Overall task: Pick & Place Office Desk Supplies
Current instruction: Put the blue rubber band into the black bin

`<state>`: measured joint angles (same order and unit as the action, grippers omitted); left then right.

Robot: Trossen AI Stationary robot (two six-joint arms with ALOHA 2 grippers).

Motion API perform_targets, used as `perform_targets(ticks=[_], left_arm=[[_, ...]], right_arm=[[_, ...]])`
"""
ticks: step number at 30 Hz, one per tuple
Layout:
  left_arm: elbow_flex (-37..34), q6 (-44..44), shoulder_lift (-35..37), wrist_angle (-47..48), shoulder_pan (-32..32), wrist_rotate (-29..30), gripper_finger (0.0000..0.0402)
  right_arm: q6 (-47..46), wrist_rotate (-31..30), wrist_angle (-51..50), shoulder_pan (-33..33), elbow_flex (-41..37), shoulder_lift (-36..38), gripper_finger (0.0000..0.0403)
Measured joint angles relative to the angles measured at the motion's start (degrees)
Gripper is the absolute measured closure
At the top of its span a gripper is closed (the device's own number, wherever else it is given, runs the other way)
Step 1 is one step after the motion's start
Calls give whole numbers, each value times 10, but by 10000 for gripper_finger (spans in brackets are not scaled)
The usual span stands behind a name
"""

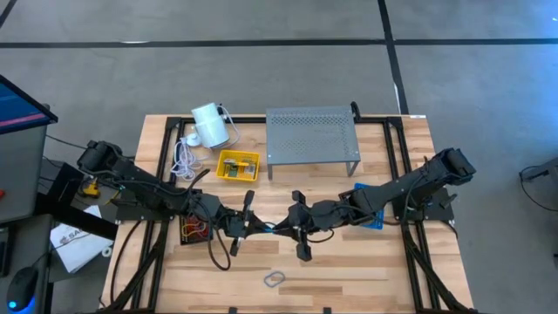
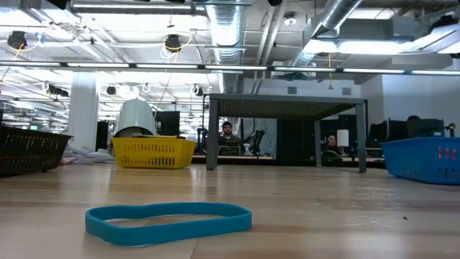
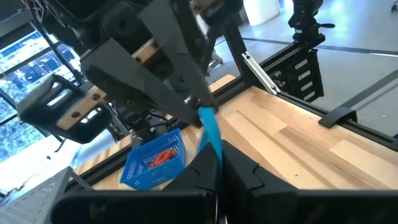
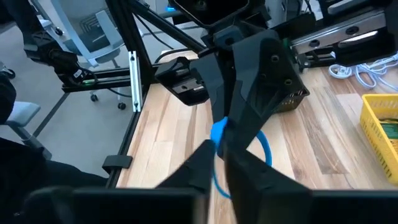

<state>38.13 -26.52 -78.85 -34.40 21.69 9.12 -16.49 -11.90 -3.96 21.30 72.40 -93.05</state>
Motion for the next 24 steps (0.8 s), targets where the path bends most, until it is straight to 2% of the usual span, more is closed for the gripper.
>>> perform_targets(ticks=[6,9,12,18,24], left_arm=[[0,0,0,7,0,16,401],[0,0,0,24,0,21,401],[0,13,1,32,2,52,401],[0,38,43,114,5,89,401],[1,79,137,211,5,89,401]], right_arm=[[-4,-2,3,-10,0,-16,255],[-29,-32,9,-13,0,-19,200],[-30,-51,29,-13,0,-18,165],[-26,-51,50,-12,0,-14,158],[-25,-51,44,-12,0,-14,177]])
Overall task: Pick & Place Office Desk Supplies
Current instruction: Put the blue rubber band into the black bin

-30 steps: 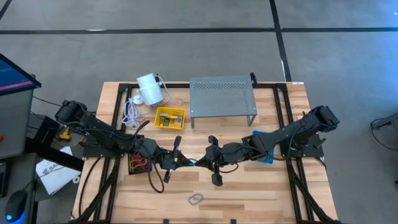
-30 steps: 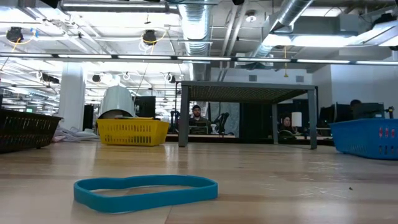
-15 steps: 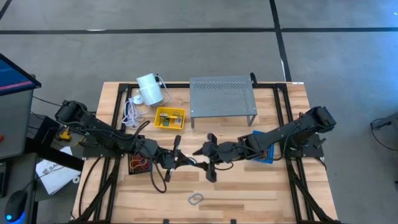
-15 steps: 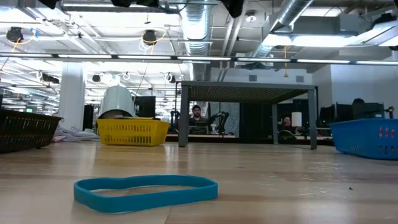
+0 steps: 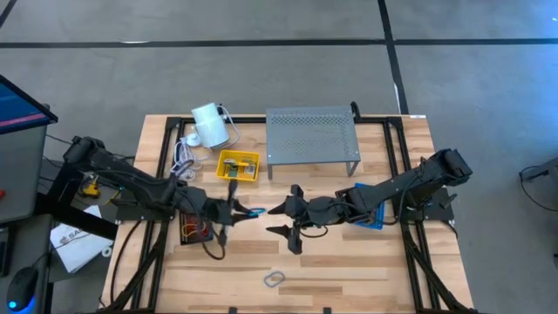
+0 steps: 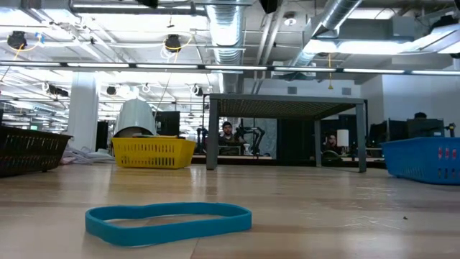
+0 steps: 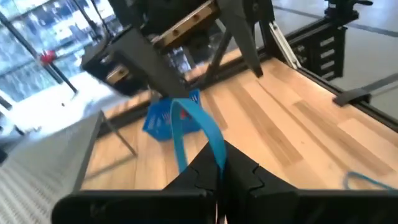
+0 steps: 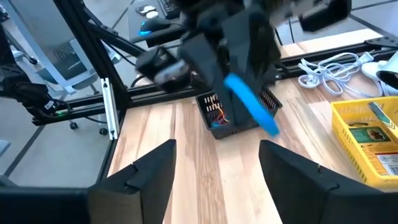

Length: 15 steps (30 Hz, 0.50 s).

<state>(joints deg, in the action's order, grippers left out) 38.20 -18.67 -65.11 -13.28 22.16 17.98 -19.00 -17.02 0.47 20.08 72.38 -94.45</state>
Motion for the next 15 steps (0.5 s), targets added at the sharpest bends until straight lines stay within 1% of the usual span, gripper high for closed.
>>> perform_targets(ticks=[2,5,7,15], left_arm=[[0,16,35,65,0,-8,401],[0,27,85,187,1,-67,401],[0,50,109,257,7,-91,401],[0,259,183,435,33,-110,401]], right_arm=[[1,0,0,0,0,0,185],[6,0,-7,-1,0,0,195],[13,0,-25,-5,0,0,202],[0,0,-101,-11,0,0,227]])
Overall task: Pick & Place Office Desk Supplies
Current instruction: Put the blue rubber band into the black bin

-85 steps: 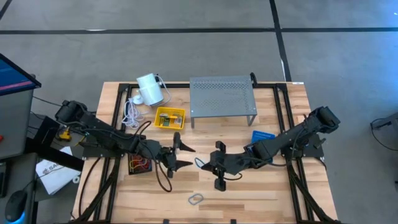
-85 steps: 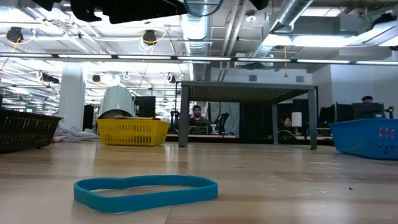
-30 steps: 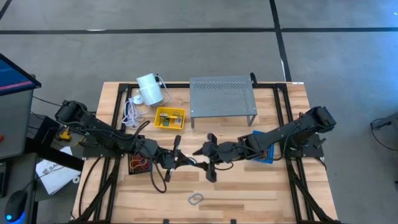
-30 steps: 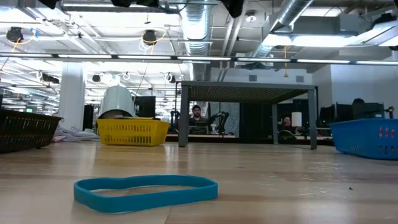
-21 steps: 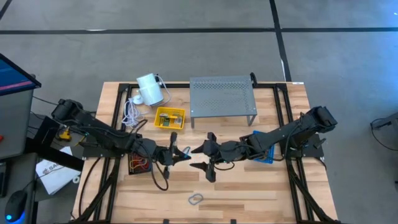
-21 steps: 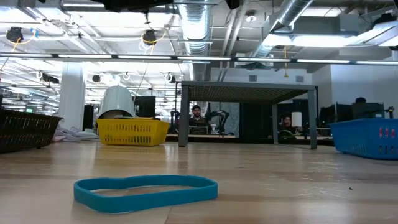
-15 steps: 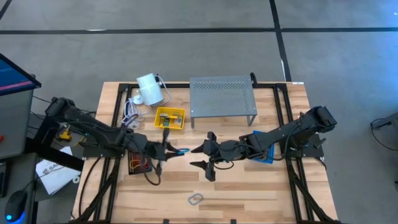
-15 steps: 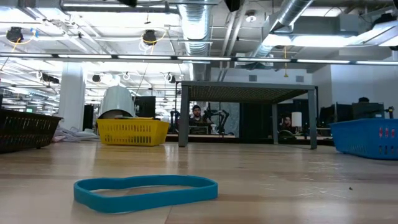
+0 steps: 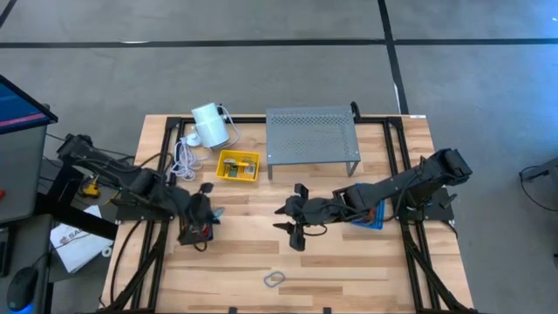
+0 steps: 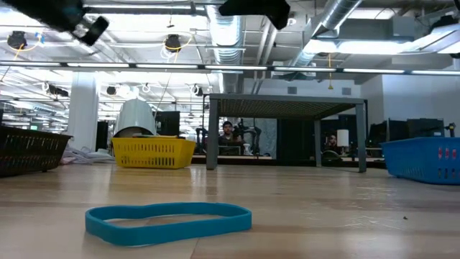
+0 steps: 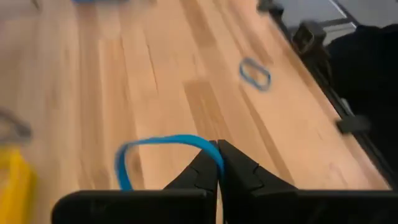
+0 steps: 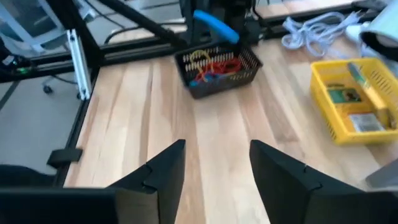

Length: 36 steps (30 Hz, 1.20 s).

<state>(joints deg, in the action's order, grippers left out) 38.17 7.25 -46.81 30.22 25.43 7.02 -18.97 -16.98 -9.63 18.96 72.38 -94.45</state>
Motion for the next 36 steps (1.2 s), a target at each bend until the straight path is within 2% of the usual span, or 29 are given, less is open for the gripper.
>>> perform_targets(ticks=[8,13,20,24,30,36], left_arm=[[0,164,18,163,9,-11,401],[0,209,7,198,9,-44,401],[0,276,-17,243,9,-59,401],[0,293,-35,279,9,-59,401],[0,296,-68,280,9,-59,401],[0,292,-96,280,9,-60,401]], right_arm=[[-34,0,-12,2,0,0,246],[-46,0,-11,7,0,0,254],[-46,-5,-8,35,0,0,265],[-46,-31,-5,57,0,-4,270],[-46,-91,-4,83,0,-23,274],[-51,-101,8,84,-1,-59,275]])
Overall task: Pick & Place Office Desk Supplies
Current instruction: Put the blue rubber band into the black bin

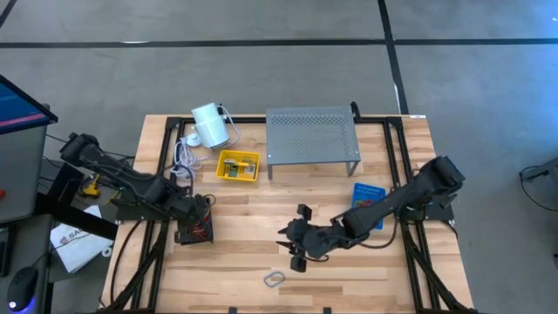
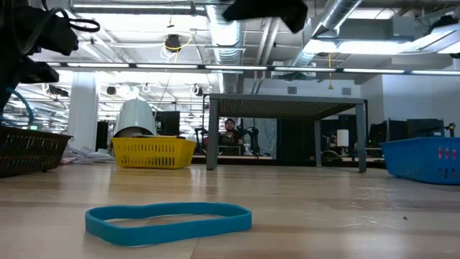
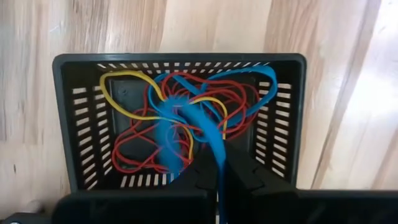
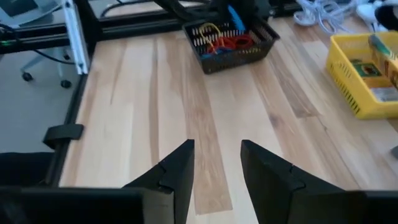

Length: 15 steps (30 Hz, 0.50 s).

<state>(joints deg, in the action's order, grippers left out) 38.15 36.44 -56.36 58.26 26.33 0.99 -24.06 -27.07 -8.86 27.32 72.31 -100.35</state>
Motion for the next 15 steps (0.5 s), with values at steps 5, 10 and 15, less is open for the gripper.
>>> perform_targets(ticks=[5,10,15], left_arm=[[0,-1,-9,0,0,6,401],[0,-1,-10,0,0,11,377],[0,-2,-10,3,0,-5,319]], right_arm=[[-15,6,-3,-10,1,-1,275],[-12,20,-16,-12,0,10,275],[-6,31,-23,-15,0,14,275]])
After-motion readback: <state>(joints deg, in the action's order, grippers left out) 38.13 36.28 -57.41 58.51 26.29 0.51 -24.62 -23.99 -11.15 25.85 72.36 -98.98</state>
